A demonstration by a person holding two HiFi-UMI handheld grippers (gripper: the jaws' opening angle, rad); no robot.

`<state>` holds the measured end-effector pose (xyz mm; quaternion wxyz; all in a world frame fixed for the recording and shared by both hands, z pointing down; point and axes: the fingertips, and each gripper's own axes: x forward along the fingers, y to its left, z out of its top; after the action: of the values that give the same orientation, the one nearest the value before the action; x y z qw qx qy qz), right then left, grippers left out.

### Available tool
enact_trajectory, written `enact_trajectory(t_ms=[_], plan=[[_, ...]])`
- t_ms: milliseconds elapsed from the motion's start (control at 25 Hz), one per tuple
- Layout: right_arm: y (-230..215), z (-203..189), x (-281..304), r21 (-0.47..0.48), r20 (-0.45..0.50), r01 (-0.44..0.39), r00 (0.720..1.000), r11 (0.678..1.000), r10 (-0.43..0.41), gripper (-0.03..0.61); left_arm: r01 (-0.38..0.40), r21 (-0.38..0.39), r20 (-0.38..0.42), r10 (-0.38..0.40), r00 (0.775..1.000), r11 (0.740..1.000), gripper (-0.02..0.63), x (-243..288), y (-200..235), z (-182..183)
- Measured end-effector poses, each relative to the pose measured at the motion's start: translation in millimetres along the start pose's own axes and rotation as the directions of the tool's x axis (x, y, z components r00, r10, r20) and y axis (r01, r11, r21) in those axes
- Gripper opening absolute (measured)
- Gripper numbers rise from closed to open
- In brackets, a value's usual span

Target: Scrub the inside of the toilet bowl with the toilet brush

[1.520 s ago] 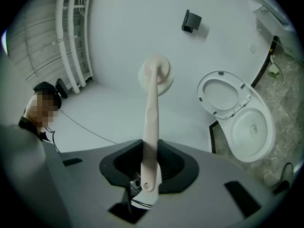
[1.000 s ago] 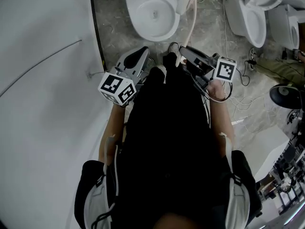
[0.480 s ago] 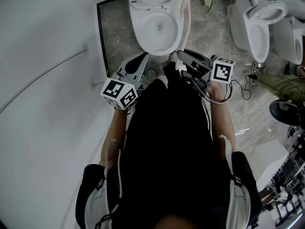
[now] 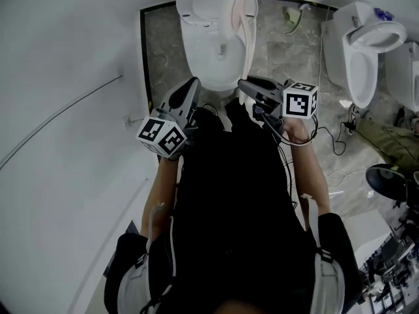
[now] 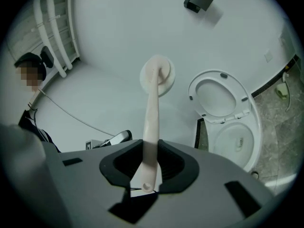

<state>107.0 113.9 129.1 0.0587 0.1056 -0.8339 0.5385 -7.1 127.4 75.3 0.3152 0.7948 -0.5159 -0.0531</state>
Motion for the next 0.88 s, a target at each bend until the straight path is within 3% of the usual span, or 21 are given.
enact_trajectory(t_ms=[120,240,520,880], plan=[[-24,-7,3,0.003,-0.048,0.021,0.999,1.000,-0.021,0.103,-0.038,-0.081,0.011,0.039,0.999,0.996,0.009,12,7,-10],[-48,-14,11,0.023,-0.074,0.026,0.997,0.999,-0.024,0.103,-0.048,-0.109,-0.015,0.047,0.999,0.993,0.009,24,17,-21],[-99,-28,41,0.034,-0.124,0.065,0.990,0.997,-0.061,0.103,-0.034,-0.022,-0.124,0.031,0.992,0.999,0.009,50,53,-42],[-168,-77,95,0.109,-0.121,0.161,0.982,0.981,-0.148,0.103,-0.014,-0.006,-0.242,0.012,0.970,1.000,0.009,38,120,-71]])
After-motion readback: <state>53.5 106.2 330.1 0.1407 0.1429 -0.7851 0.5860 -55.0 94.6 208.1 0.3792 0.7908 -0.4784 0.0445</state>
